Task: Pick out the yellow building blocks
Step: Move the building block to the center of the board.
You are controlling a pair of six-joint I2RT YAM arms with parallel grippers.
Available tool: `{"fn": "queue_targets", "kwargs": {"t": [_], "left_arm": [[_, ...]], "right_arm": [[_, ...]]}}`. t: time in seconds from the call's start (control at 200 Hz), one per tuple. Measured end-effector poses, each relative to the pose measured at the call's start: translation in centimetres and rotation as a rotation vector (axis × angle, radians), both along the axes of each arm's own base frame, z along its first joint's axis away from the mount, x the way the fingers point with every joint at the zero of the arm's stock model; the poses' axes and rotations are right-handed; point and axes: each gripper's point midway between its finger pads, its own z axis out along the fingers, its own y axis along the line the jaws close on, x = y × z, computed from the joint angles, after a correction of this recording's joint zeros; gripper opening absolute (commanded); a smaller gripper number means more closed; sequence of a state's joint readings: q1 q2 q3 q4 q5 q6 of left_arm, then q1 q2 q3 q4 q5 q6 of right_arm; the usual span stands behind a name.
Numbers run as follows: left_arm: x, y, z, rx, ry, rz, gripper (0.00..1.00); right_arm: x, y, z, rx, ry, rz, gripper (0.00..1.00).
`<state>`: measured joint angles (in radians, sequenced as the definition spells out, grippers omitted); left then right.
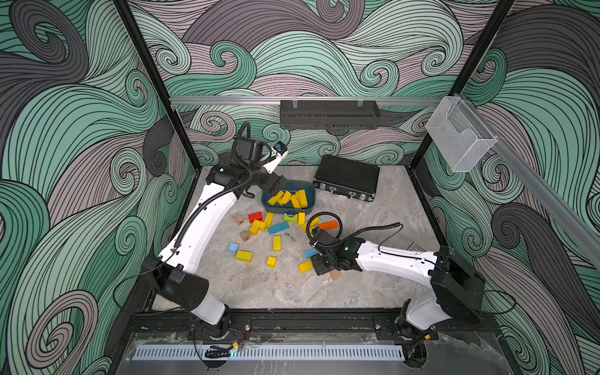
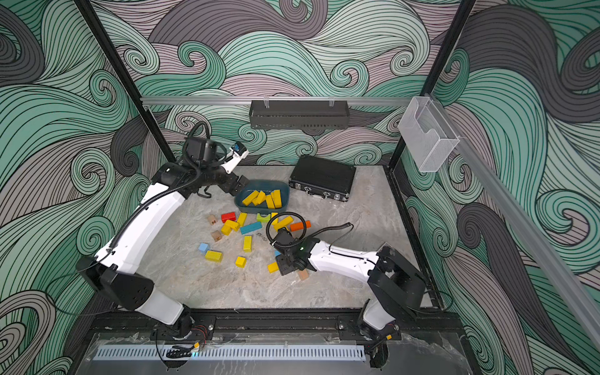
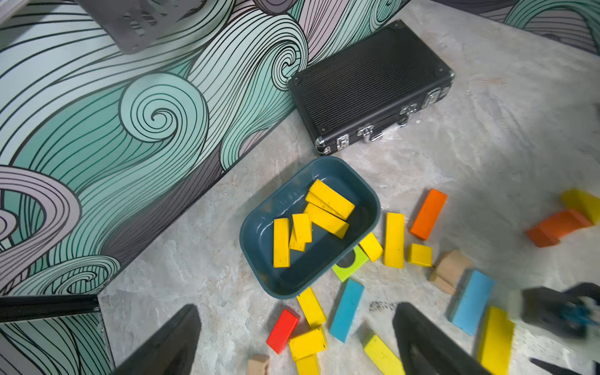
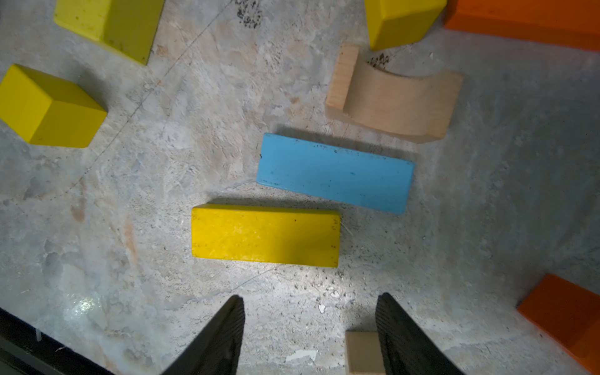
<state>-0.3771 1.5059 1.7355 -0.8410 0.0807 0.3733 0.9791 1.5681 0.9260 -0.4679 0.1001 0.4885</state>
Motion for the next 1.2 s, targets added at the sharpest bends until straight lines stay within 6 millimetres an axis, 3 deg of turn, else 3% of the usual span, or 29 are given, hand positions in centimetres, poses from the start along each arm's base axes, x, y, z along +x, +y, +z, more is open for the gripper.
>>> {"fn": "queue_targets", "kwargs": {"t": [0.245,0.37,0.65,0.826,1.111,1.201], "left_arm": [[-7.0,2.6,-1.1,-0.021,0.013,0.007,0.98],[-9.2,3.5,-1.7,-0.023,0.013,0.009,0.98],[-11.2,4.1,-4.6,-0.005,0.087,0.006,0.98],[-12.0,4.3,-6.9,0.018,0.152,0.004,0.98],[-13.4,4.4,-8.7,0.048,0.184,-0.045,0.98],[-14.3,4.1,-10.2,0.071,0.219,-0.081,0.98]], "right_arm": [[0.8,1.2,-1.0,0.020,0.046,-0.005,0.66],[1.0,1.6,-1.2,0.037,0.059,-0.010,0.66],[0.8,2.4,-2.5,0.060,0.122,-0.011,0.65],[0.6,3.1,-2.3,0.098,0.137,-0.002,0.64],[-0.4,5.4,-1.5,0.214,0.196,0.051,0.62],[-0.4,5.0,-1.1,0.231,0.186,0.040,0.62]]}}
